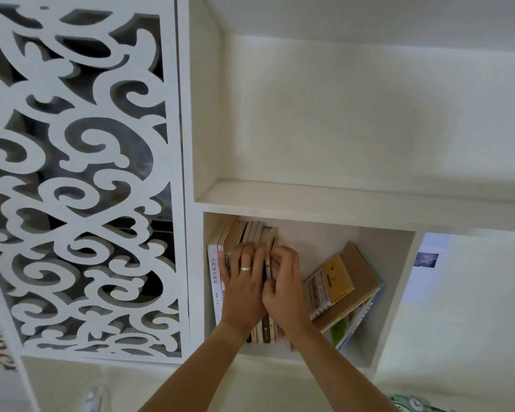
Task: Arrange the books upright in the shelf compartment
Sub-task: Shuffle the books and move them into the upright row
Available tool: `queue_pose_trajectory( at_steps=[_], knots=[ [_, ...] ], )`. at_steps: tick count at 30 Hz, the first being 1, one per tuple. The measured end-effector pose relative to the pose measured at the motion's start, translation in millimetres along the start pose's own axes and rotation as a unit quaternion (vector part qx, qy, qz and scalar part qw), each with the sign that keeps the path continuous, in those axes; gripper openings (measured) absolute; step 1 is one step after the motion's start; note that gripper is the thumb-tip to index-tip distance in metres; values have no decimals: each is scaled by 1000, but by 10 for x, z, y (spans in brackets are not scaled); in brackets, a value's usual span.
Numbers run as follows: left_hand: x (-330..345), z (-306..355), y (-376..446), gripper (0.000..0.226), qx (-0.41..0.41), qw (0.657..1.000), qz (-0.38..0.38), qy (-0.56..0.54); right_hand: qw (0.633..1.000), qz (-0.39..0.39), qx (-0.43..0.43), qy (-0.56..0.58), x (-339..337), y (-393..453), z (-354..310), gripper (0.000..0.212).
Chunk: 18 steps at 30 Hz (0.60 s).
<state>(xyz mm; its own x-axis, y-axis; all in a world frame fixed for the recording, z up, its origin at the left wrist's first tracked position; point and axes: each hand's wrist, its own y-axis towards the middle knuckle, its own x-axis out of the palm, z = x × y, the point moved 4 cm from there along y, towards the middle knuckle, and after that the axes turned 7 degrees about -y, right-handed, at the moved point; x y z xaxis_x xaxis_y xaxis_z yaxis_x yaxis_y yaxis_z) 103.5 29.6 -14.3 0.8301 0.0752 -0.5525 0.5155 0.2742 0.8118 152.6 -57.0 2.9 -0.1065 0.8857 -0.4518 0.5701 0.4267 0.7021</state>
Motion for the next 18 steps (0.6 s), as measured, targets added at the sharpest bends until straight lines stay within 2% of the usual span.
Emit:
queue_pose_trajectory(
  at_steps=[2, 4, 6, 8, 9, 11, 15, 16, 18],
  knots=[
    [2, 16, 9, 70, 1, 1000, -4, -2, 999, -15, -10, -27, -19, 34, 38, 47],
    [11, 23, 19, 66, -5, 1000, -2, -10, 991, 19, -8, -134, -97, 86, 154, 32],
    [31, 10, 32, 65, -9, 1000, -4, -19, 940, 38, 69, -333, -213, 141, 351, 40],
    [46, 0, 35, 66, -12, 1000, -10, -22, 874, -37, 189, -447, -309, 140, 563, 57],
    [49, -2, 33, 66, -13, 1000, -13, -22, 859, -69, 222, -456, -341, 117, 644, 60],
    [53, -6, 33, 66, -15, 999, -17, -23, 868, -78, 250, -421, -393, 96, 739, 58],
    [38, -3, 33, 67, -14, 999, -16, -25, 900, 7, 305, -313, -570, 162, 736, 65],
    [35, 1, 34, 67, -15, 999, -15, -24, 907, 18, 315, -278, -608, 207, 732, 62],
    [32, 12, 33, 67, -19, 999, -18, -23, 923, 31, 339, -178, -679, 307, 711, 41]
  ],
)
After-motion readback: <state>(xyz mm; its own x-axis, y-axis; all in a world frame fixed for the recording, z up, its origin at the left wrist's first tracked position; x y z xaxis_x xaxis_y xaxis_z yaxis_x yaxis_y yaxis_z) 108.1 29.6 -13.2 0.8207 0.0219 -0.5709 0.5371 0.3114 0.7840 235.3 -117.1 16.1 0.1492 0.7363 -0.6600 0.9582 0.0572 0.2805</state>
